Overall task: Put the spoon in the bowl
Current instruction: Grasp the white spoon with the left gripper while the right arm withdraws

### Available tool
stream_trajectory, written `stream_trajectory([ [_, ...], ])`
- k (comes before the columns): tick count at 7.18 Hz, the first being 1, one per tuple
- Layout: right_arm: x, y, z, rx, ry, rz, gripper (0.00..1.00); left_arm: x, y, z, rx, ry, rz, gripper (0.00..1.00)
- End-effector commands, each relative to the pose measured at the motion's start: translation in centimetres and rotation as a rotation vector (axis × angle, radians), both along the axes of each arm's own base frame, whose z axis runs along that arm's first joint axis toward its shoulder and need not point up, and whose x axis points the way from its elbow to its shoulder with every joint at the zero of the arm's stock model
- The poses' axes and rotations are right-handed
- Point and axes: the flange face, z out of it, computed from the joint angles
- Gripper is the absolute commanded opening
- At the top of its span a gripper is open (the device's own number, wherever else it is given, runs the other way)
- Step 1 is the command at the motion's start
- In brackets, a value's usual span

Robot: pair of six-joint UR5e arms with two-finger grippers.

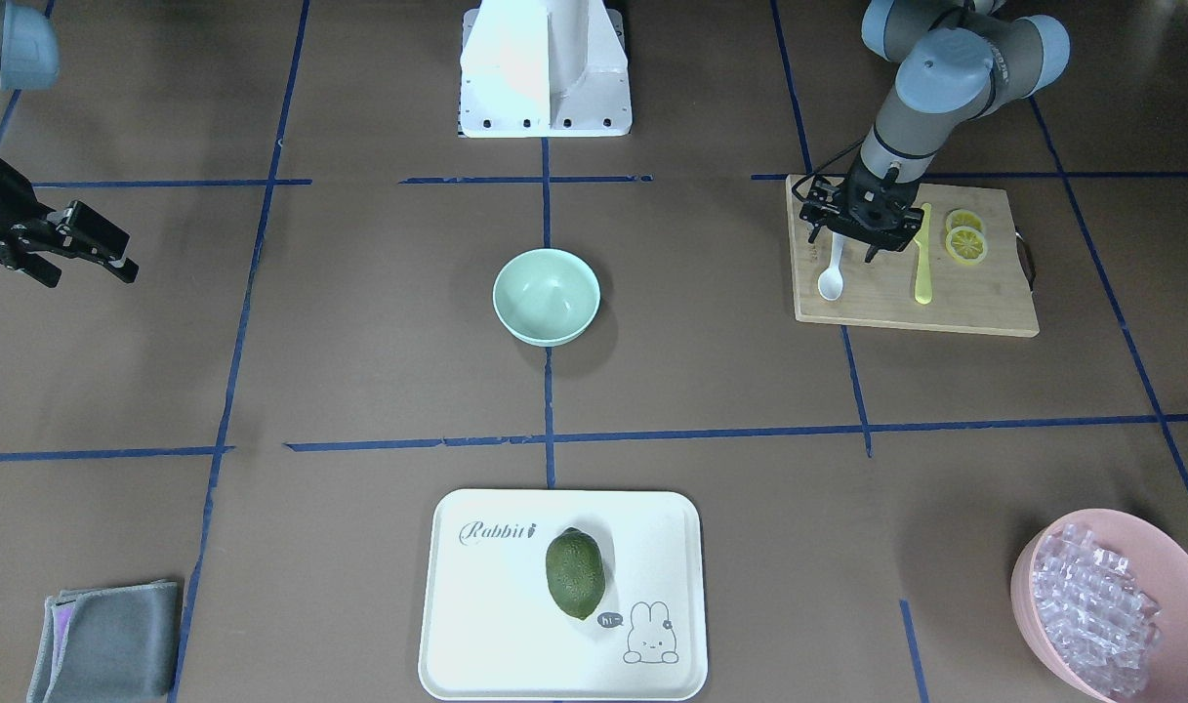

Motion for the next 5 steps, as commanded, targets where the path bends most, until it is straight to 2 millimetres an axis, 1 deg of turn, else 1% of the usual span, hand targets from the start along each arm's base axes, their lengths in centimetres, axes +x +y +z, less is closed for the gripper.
stream_trajectory([
  [1, 0.04, 0.03, 0.15, -0.001, 0.004, 0.002, 0.99, 0.92, -0.37, 0.05, 0.001, -0.001, 0.008, 0.64],
  [2, 0.05, 0.05, 0.07, 0.0, 0.003, 0.002, 0.99, 0.86, -0.43, 0.03, 0.003, 0.0, 0.007, 0.43],
  [3, 0.06, 0.04, 0.08, 0.001, 0.004, 0.003, 0.99, 0.79, -0.33, 0.08, 0.0, 0.002, 0.01, 0.17],
  [4, 0.09, 0.1, 0.08, 0.0, 0.004, 0.004, 0.99, 0.54, -0.38, -0.19, 0.0, 0.01, 0.01, 0.02],
  [5, 0.1, 0.12, 0.01, -0.001, 0.003, 0.006, 0.99, 0.43, -0.4, -0.65, 0.003, 0.018, 0.006, 0.0],
])
